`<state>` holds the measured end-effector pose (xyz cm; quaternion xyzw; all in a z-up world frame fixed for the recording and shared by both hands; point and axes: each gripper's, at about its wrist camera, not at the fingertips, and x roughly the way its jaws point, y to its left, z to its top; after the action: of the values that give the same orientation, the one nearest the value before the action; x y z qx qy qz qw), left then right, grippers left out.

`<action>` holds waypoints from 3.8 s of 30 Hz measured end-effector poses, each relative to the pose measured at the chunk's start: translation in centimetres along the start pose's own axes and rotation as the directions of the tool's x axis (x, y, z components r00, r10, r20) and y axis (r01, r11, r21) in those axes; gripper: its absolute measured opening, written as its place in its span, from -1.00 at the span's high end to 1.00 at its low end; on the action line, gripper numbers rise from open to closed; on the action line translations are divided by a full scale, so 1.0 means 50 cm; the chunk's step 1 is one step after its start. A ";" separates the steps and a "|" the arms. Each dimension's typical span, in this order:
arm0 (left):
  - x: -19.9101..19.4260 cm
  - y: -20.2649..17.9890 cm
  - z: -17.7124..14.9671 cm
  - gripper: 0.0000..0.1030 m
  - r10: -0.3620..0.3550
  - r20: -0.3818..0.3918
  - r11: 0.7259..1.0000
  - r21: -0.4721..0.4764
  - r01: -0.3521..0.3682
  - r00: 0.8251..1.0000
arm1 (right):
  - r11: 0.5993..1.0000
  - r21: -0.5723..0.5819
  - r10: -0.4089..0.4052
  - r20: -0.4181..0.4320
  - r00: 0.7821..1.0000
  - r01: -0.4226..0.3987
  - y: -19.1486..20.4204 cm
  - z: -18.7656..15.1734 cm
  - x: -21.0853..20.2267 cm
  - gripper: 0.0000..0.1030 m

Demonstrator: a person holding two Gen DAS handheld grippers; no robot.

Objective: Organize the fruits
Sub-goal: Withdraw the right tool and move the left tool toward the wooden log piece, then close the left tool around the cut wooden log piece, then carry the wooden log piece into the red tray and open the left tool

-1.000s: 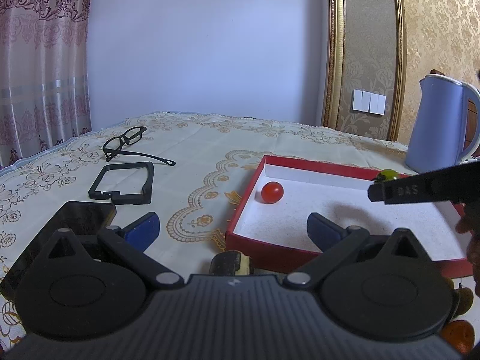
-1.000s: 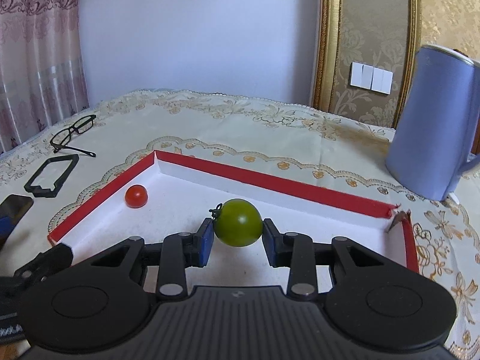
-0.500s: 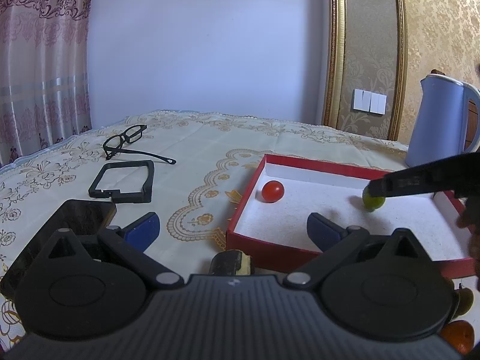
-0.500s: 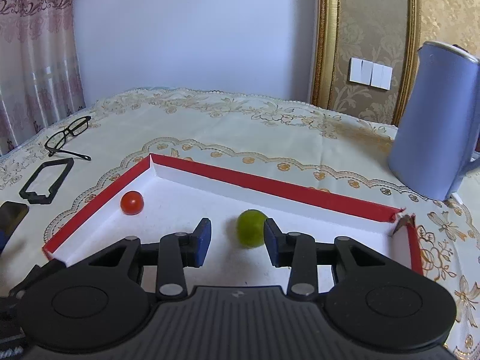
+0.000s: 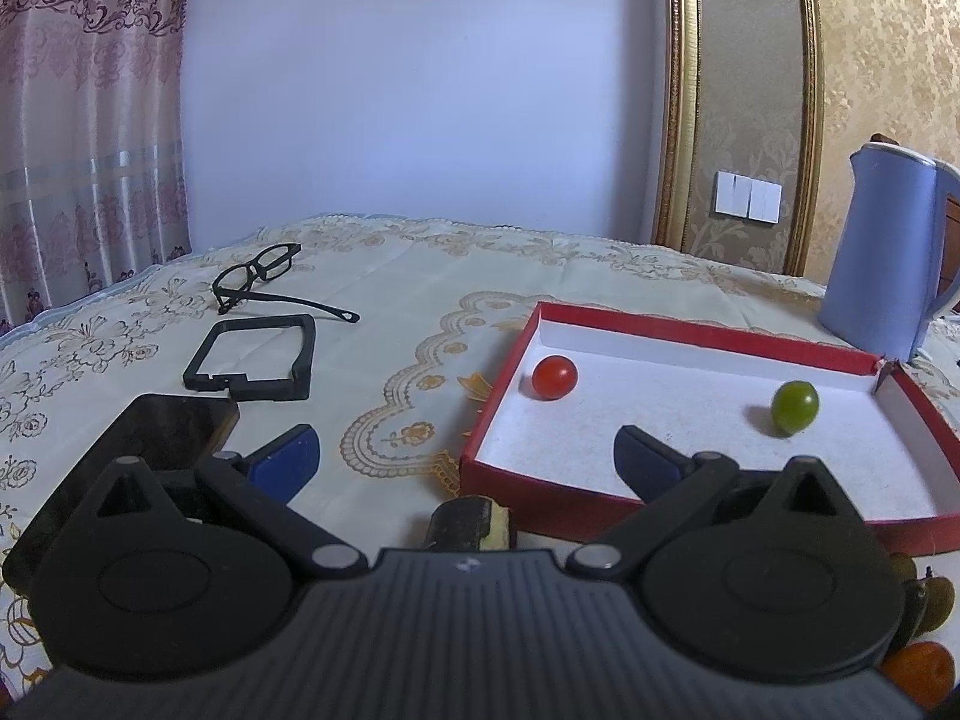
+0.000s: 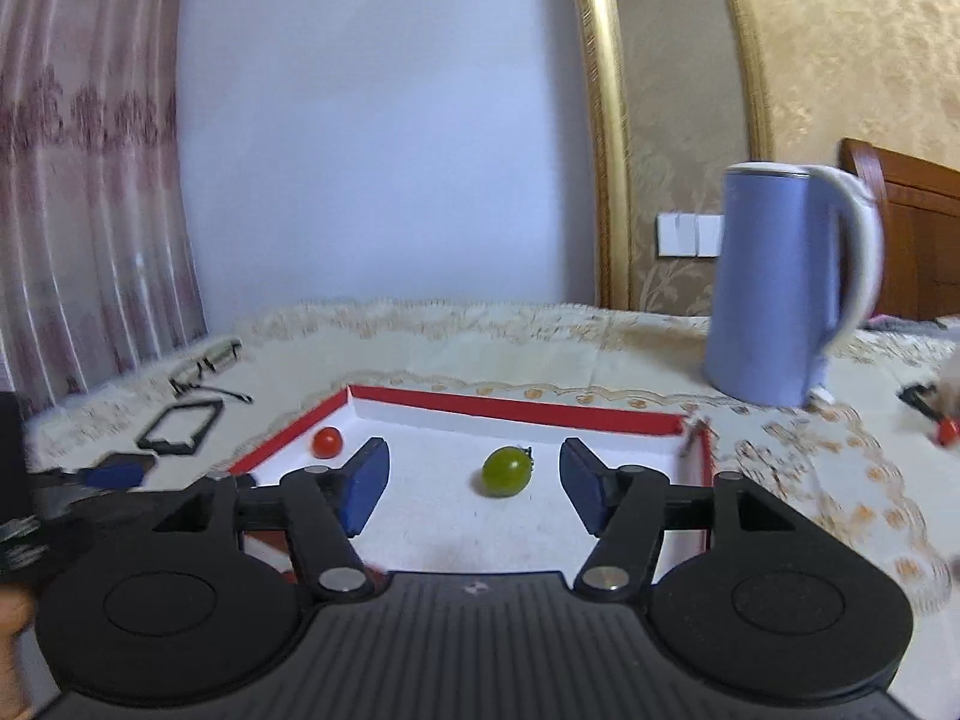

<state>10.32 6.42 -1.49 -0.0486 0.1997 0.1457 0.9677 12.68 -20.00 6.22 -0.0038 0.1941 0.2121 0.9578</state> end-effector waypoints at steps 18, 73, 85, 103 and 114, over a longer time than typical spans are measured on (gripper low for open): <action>0.001 0.021 0.000 -1.00 -0.035 -0.039 0.998 -0.059 0.032 0.999 | 0.998 -0.029 0.057 -0.091 0.994 -0.060 0.049 -0.170 -0.080 -0.32; 0.015 0.046 -0.029 0.01 -0.142 -0.193 0.965 0.191 0.179 0.971 | 0.997 -0.075 0.012 -0.157 0.988 -0.024 0.025 -0.175 -0.067 0.17; 0.000 0.079 -0.023 0.39 -0.178 -0.127 0.976 0.104 0.192 0.976 | 0.997 -0.070 0.013 -0.155 0.988 -0.024 0.023 -0.175 -0.067 0.17; -0.029 0.042 0.010 0.40 -0.228 -0.060 0.958 0.163 0.235 0.972 | 0.998 -0.047 0.026 -0.154 0.988 -0.033 0.017 -0.176 -0.067 0.17; -0.010 0.055 -0.025 -0.28 -0.192 -0.119 0.950 0.228 0.215 0.974 | 0.998 -0.050 0.024 -0.153 0.988 -0.032 0.018 -0.177 -0.067 0.17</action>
<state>8.58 8.69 -2.54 0.0413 0.2559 0.0175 0.9657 6.24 -21.32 -0.65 -0.0422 0.2613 0.2297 0.9366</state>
